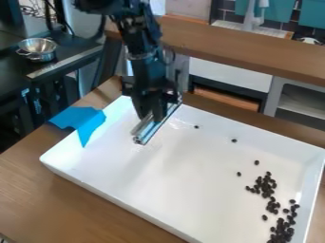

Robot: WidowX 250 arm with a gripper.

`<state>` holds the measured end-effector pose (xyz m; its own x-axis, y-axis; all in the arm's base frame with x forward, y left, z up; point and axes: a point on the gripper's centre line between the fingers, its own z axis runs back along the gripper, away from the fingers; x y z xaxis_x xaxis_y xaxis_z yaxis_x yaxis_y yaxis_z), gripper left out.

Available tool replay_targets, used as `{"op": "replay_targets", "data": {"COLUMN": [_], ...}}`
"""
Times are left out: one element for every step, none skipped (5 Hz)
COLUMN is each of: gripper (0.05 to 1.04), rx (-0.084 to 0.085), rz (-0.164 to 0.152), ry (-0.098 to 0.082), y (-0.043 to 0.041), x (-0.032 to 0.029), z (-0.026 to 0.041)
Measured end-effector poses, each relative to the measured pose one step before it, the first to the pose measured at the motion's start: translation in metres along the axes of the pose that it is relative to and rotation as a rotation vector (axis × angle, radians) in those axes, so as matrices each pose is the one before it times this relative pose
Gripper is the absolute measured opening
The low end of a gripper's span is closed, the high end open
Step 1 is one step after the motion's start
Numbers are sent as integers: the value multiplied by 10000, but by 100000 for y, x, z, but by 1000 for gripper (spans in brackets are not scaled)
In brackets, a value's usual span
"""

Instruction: Sweep into pile

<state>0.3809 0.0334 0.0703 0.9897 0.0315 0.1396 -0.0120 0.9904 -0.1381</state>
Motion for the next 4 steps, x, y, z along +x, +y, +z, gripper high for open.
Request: {"op": "replay_targets", "data": {"gripper": [349,349,349,349], "rx": [640,499,268,137], "rz": [281,221,63,19], "ry": [37,33,236,178], "y": [2664,980,-342,-1015], "x": [1061,517,438,715], "z": [-2051,-1831,-1530,-706]}}
